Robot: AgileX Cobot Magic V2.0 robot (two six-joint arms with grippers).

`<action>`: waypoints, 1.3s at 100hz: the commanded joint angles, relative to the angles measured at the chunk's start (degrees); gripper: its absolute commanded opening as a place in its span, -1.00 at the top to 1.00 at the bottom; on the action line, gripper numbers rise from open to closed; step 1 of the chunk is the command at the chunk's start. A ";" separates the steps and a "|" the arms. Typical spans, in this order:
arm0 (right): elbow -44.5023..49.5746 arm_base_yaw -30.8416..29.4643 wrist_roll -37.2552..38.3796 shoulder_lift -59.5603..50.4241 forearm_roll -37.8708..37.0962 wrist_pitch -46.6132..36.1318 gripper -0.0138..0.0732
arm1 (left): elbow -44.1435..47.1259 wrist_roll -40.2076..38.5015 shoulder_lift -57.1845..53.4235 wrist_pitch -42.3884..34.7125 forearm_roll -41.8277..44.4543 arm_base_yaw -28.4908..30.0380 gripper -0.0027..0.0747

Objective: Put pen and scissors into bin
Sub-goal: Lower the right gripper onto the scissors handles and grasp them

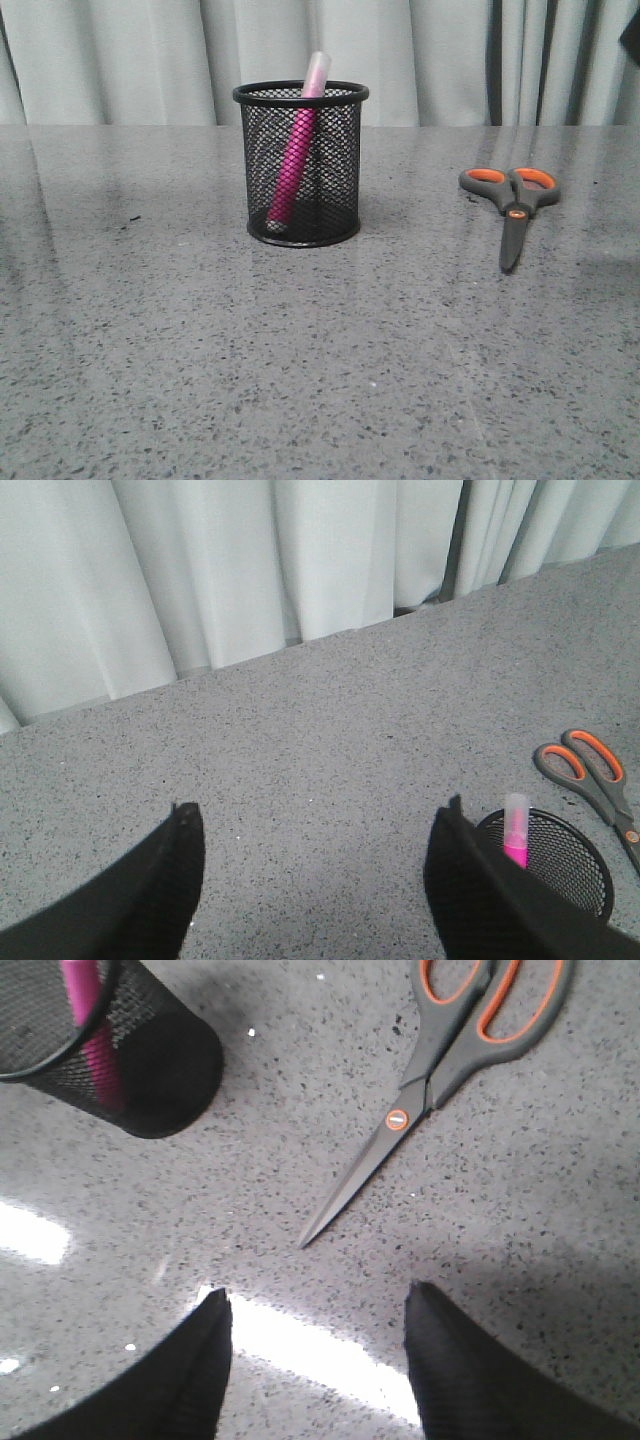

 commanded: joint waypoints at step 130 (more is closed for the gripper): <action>-26.84 11.54 32.08 35.97 -28.37 2.52 -0.10 | -1.68 0.09 -1.53 -2.83 -3.00 0.07 -0.21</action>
